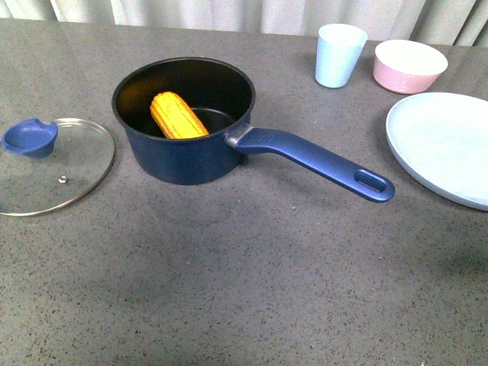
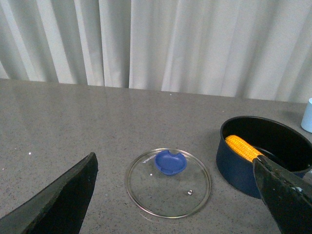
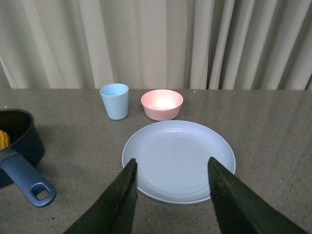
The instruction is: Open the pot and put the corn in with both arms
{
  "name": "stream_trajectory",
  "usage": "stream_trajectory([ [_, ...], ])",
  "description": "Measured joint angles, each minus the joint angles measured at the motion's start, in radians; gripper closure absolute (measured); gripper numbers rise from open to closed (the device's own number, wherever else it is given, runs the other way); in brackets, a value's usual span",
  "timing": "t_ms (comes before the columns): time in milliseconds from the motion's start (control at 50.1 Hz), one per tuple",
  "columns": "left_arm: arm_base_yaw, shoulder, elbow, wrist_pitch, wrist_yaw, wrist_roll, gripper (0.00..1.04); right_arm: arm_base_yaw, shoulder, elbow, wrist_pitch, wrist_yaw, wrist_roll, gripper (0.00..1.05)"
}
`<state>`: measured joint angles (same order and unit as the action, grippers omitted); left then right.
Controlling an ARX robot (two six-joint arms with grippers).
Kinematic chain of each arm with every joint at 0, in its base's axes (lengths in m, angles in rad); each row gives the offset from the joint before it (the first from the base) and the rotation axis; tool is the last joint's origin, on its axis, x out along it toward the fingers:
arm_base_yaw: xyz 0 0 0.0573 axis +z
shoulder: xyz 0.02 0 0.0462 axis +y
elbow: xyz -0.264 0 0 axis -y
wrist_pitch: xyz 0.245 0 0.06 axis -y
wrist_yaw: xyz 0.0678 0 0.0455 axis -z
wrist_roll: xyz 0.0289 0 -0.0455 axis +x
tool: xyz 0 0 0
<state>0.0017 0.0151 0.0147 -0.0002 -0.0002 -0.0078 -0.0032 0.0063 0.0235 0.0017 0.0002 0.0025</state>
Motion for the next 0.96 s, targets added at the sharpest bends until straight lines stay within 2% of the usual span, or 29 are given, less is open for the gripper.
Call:
stream_trajectory([
  [60,0.0,0.0,0.0,0.0,0.0,0.0,0.09,0.0,0.0,0.0,0.0,0.0,0.0,0.51],
  [259,0.0,0.0,0.0,0.0,0.0,0.0,0.09,0.0,0.0,0.0,0.0,0.0,0.0,0.08],
  [958,0.0,0.0,0.0,0.0,0.0,0.0,0.09,0.0,0.0,0.0,0.0,0.0,0.0,0.09],
])
